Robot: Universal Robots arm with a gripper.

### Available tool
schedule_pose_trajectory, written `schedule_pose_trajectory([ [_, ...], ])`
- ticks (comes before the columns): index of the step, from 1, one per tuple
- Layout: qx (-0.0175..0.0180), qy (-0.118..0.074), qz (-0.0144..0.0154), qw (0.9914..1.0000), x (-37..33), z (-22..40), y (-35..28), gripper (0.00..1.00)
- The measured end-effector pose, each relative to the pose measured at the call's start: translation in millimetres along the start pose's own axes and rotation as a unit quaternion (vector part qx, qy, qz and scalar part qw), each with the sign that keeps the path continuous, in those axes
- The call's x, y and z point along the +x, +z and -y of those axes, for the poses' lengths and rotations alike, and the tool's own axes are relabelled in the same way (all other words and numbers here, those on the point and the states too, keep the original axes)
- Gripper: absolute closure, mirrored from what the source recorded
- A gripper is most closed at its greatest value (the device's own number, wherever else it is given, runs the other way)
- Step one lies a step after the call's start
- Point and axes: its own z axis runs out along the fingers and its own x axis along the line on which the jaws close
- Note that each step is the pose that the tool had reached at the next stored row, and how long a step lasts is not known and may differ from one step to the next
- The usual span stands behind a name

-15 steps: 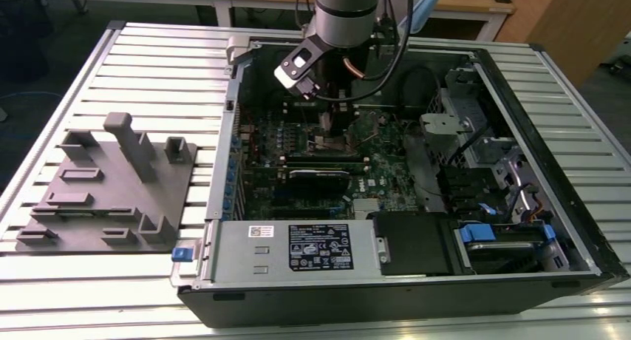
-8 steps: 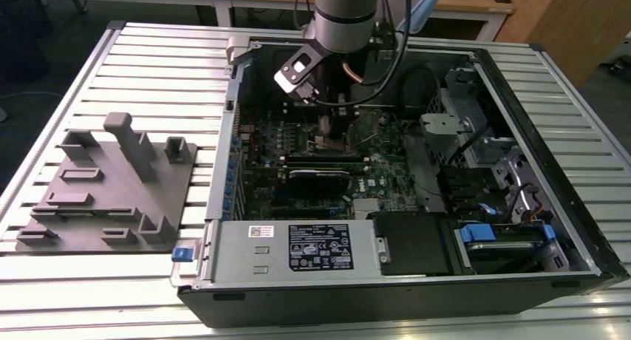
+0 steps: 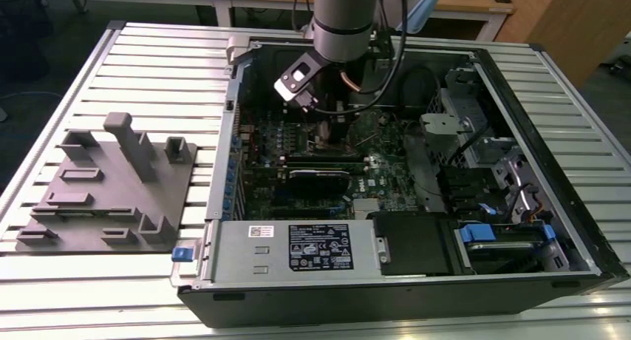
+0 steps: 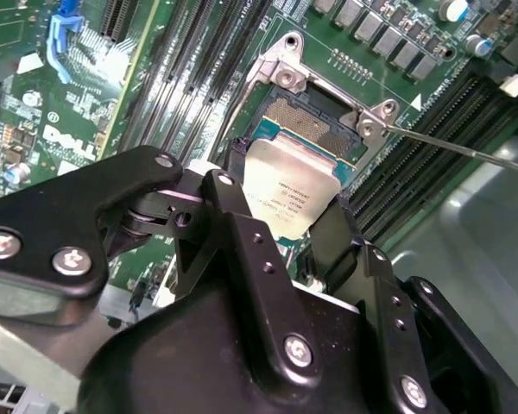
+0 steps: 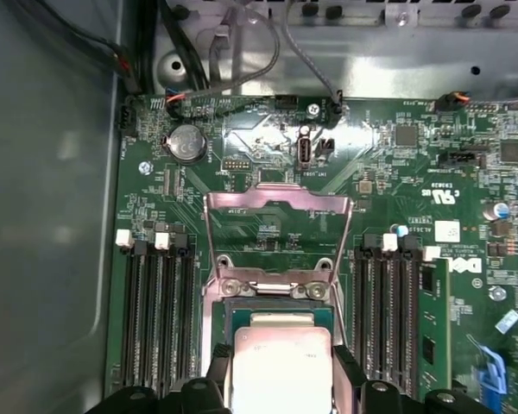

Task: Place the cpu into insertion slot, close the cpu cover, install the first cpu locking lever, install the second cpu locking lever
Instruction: 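Place the cpu into insertion slot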

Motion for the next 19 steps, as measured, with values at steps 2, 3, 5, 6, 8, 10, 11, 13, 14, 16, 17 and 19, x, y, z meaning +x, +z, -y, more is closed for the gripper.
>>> schedule_pose_trajectory([
  [2,0.0000,0.000,0.0001,1.00000,0.2,0.2,3.2,0.46],
  [3,0.0000,0.000,0.0001,1.00000,0.3,0.3,4.6,0.46],
  [5,0.0000,0.000,0.0001,1.00000,0.2,0.4,6.8,0.46],
  [6,0.0000,0.000,0.0001,1.00000,0.2,0.5,7.8,0.46],
  [8,0.0000,0.000,0.0000,1.00000,0.1,0.8,9.5,0.46],
  [10,0.0000,0.000,0.0001,1.00000,0.1,2.0,10.4,0.46],
  [11,0.0000,0.000,0.0000,1.00000,0.1,2.7,10.9,0.46],
  [13,0.0000,0.000,0.0000,1.00000,0.1,3.5,12.3,0.46],
  [14,0.0000,0.000,0.0000,1.00000,0.0,3.6,13.5,0.46],
  [16,0.0000,0.001,0.0001,1.00000,0.0,3.7,15.8,0.46],
  [17,0.0000,0.002,0.0001,1.00000,0.0,3.8,16.7,0.46],
  [19,-0.0001,0.004,0.0002,0.99999,0.1,3.9,18.0,0.46],
])
